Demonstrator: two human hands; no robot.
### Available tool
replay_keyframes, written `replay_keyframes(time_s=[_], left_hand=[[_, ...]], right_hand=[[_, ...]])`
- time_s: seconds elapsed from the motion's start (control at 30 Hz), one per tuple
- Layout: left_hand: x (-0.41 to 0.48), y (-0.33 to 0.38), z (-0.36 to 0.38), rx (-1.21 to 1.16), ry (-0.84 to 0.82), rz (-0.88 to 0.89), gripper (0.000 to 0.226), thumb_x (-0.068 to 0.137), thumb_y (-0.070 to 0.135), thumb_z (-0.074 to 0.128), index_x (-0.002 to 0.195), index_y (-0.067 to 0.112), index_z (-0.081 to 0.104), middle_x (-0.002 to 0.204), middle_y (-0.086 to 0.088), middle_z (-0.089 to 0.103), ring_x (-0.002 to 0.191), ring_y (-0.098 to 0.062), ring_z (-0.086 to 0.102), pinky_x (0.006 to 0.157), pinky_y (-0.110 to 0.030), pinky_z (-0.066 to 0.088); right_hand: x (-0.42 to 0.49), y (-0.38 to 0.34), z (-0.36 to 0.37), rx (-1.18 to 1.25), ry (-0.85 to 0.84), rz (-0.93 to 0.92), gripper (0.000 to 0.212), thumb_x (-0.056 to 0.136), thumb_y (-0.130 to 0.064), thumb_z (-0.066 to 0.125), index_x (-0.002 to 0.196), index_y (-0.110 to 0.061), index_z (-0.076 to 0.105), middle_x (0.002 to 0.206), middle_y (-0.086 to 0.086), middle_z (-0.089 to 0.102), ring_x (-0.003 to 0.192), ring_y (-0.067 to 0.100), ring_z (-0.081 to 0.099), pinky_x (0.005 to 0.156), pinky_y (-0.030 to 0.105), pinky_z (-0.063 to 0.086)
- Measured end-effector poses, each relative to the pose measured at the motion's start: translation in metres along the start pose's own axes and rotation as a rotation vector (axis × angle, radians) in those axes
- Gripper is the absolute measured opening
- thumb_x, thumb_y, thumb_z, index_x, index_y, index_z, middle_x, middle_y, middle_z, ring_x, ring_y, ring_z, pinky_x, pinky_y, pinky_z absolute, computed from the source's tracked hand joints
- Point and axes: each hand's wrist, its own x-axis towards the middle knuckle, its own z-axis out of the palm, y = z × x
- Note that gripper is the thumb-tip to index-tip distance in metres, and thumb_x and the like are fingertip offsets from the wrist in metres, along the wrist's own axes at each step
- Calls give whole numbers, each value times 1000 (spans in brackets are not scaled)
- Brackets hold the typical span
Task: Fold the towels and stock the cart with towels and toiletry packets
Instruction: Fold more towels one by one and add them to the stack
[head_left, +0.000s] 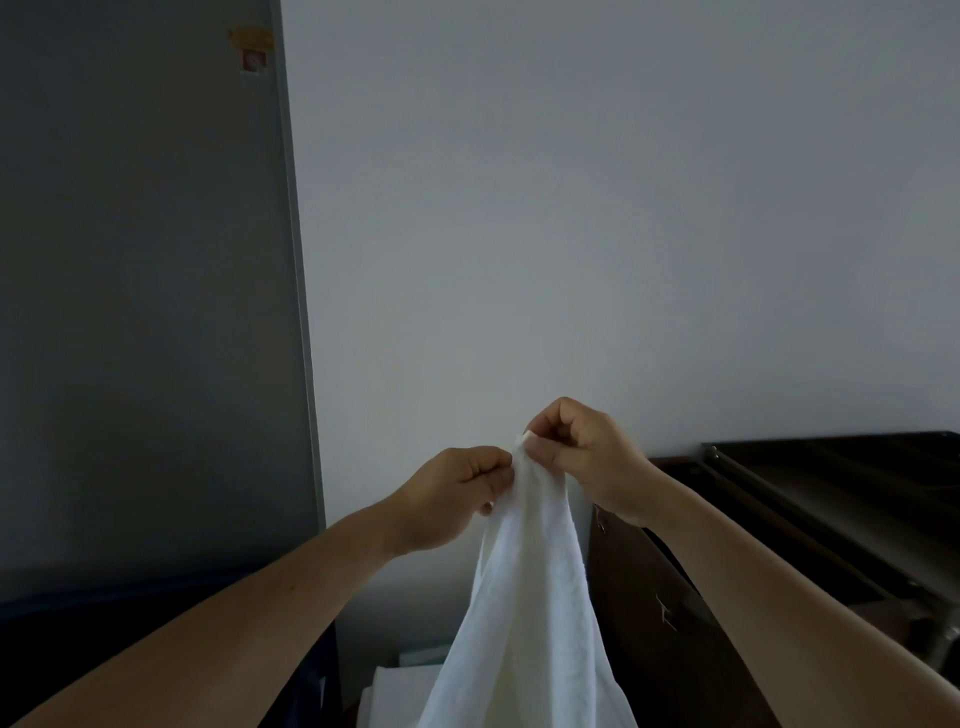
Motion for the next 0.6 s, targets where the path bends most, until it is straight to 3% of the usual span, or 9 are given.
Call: replay_keyframes(time_s=[0.07,0.13,0.23,0.33,0.4,0.5,0.6], left_hand=[[1,0,1,48,10,5,25,105,15,45,102,6,67,99,-18,67,84,-29,59,86,-42,51],[4,0,2,136,39,28,22,103,18,46,99,8,65,92,-13,67,75,-14,55,80,-41,51],[7,-1,2,97,130,55,12,98,20,55,108,26,59,85,7,70,69,-4,62,64,-22,51],[8,2,1,60,255,148,37,96,14,58,119,39,44,91,7,70,74,-11,67,66,-21,53],[11,10,-3,69,323,213,31,96,11,56,111,37,50,91,7,69,75,-12,66,68,-23,55],[21,24,-13,58,327,235,25,94,7,57,96,30,67,87,15,69,74,-5,63,67,-14,50],[26,35,-27,45,334,220,18,94,15,60,99,32,65,86,17,66,71,-2,61,64,-14,49]], right_hand=[[0,-3,3,29,-16,-7,11,84,-28,70,81,-38,67,78,-15,67,78,5,61,76,28,53],[1,-4,2,39,-25,-5,10,83,-32,69,86,-41,67,80,-18,66,80,3,61,78,26,53],[7,-6,-6,70,-12,6,25,93,-17,67,111,-34,63,81,-15,64,82,3,62,84,28,51],[18,-20,-14,78,72,-28,31,95,-10,65,117,-31,62,78,-18,62,78,3,59,80,24,49],[28,-36,-17,115,141,-89,35,95,-7,64,116,-34,62,78,-21,60,75,3,56,75,17,48],[42,-63,-23,195,226,-178,36,95,-4,61,113,-34,62,78,-21,60,72,3,55,67,15,48],[54,-84,-28,259,251,-222,29,98,-5,58,112,-30,62,75,-20,59,69,0,56,65,15,47]])
